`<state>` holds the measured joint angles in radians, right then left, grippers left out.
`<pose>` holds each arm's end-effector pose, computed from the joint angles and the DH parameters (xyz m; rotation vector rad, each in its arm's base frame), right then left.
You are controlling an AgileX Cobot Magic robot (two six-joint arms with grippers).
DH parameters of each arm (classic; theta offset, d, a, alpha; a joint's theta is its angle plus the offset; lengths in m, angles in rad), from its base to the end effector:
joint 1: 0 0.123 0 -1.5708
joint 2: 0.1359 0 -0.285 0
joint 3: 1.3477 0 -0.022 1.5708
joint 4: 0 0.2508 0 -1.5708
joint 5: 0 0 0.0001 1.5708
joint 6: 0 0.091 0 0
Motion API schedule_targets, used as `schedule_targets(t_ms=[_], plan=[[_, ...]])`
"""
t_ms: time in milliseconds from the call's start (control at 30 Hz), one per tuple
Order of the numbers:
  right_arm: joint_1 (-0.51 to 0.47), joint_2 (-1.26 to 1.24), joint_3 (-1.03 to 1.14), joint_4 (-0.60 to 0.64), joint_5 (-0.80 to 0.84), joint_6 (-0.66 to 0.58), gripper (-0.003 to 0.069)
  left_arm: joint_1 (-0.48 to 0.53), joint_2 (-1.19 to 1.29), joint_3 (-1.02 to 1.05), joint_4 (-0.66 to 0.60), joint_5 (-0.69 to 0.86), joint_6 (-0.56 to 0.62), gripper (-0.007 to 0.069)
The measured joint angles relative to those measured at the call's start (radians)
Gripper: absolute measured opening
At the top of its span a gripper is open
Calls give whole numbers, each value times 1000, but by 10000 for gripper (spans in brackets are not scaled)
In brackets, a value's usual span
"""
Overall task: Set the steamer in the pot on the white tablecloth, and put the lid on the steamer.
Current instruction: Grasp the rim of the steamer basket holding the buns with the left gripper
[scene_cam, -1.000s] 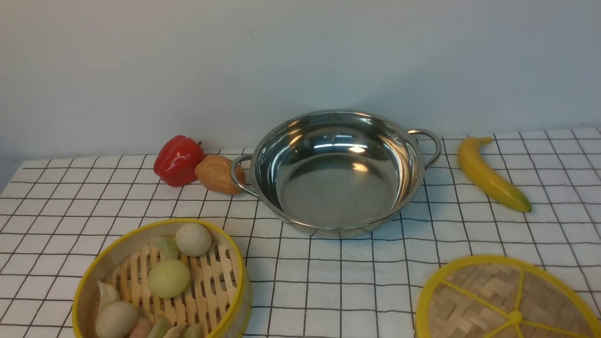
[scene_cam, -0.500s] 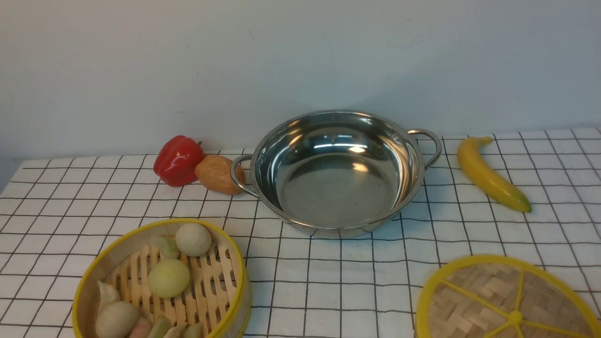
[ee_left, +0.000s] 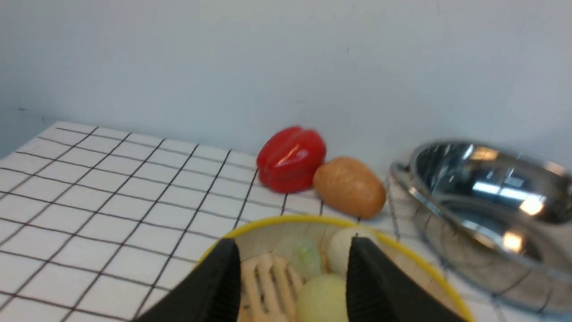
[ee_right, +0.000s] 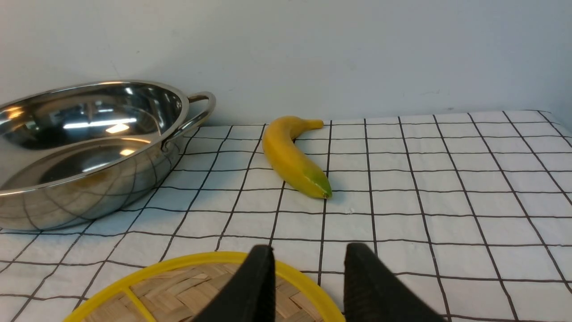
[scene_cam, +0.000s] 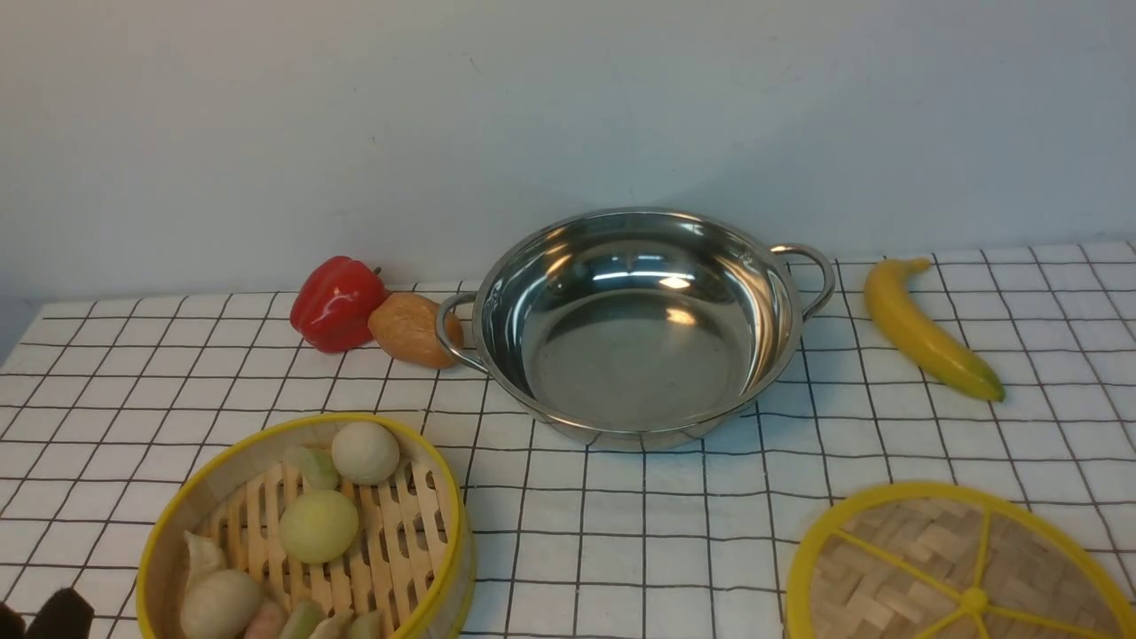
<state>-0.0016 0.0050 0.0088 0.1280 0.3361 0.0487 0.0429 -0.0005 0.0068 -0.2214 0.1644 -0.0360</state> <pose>0.0542 0.0038 0.1799 0.1272 1.8291 0.1567 0.0565 -0.0009 0.1963 -0.2178 1.6393 -0.1908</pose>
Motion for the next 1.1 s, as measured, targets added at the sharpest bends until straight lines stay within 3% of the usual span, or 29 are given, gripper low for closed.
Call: schedule_targets(t_ms=[167,333,467,533,700,800,1100], plan=[[0,0,0,0,0,0,240,0,0,0,-262,-87,-29,316],[0,0,0,0,0,0,240,0,1,-71,-355,6,-9,316],[0,0,0,0,0,0,240,0,59,-160,-366,128,49,316],[0,0,0,0,0,0,240,0,152,-245,-368,281,124,316],[0,0,0,0,0,0,240,0,376,-432,-369,560,379,316],[0,0,0,0,0,0,240,0,501,-513,-369,646,515,316],[0,0,0,0,0,0,240,0,887,-670,-316,781,600,316]])
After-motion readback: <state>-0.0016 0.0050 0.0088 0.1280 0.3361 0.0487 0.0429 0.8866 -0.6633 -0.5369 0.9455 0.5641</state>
